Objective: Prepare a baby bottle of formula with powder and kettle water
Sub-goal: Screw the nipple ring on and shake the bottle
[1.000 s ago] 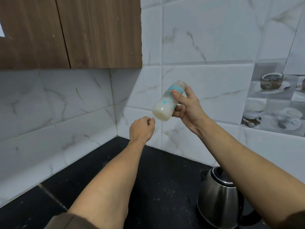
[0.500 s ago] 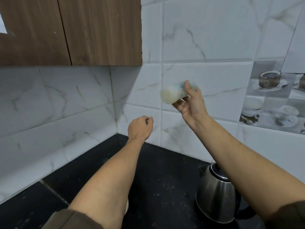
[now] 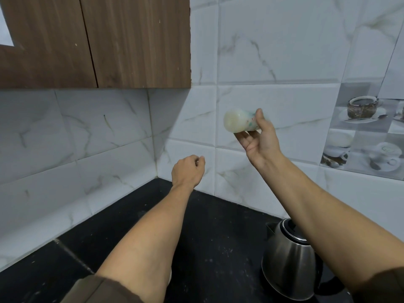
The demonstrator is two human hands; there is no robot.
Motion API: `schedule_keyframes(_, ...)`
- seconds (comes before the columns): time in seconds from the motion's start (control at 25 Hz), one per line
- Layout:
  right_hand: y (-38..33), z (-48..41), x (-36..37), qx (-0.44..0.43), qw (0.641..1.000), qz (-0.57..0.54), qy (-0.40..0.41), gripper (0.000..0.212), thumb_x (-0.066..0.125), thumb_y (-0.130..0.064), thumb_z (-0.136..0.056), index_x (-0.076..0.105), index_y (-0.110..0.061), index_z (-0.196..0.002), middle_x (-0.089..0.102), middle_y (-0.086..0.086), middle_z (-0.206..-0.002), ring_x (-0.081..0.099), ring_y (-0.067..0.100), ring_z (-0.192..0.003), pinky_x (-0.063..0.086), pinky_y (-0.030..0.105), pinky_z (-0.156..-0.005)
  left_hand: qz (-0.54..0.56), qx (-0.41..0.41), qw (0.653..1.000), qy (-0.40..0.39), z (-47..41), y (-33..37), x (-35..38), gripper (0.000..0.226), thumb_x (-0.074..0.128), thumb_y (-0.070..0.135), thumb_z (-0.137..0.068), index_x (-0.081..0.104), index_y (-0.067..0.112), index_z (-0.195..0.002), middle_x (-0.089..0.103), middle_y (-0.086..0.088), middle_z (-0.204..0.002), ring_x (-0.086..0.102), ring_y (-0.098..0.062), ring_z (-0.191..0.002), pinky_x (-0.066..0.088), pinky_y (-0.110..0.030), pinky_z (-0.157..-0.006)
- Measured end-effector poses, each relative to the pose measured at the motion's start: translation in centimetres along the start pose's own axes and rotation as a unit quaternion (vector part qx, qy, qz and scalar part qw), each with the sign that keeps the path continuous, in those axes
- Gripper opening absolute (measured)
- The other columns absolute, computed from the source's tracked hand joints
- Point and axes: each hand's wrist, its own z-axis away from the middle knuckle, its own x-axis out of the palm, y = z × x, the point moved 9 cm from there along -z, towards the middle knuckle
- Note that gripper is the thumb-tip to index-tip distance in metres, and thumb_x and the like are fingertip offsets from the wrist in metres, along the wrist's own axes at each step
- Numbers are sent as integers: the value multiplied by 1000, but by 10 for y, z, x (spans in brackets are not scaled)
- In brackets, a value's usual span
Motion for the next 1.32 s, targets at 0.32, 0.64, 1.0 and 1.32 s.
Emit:
schedule_keyframes(0.32,8,9,17,1,990,120,-78,61,75,-34,-93,49,-16,-145,65,12,-125,75,30,-95,62,42,-74,-20,10,1000,-3,-3,3,3,44,41,42,-104,63,18,-75,61,1,-65,59,-24,-68,43,-34,-61)
schedule_keyframes(0.64,26,27,29,40,949,244,-197,63,79,-34,-86,53,-28,-143,69,13,-117,72,31,-89,60,35,-64,-51,10,999,2,0,2,-4,35,45,32,-104,55,18,-74,54,3,-64,50,-21,-64,41,-34,-63)
schedule_keyframes(1.0,18,24,28,31,967,201,-153,53,74,-34,-92,54,-21,-139,67,10,-118,74,26,-88,61,37,-67,-39,2,999,-7,1,-4,-3,42,44,37,-103,56,17,-68,56,1,-60,56,-26,-66,40,-34,-59)
schedule_keyframes(1.32,1,4,1,2,999,-32,13,53,75,-34,-95,54,-9,-137,62,18,-136,77,30,-98,63,40,-74,-28,-2,1000,-4,6,-6,-9,47,40,41,-104,65,12,-77,62,0,-63,58,-24,-66,41,-32,-57)
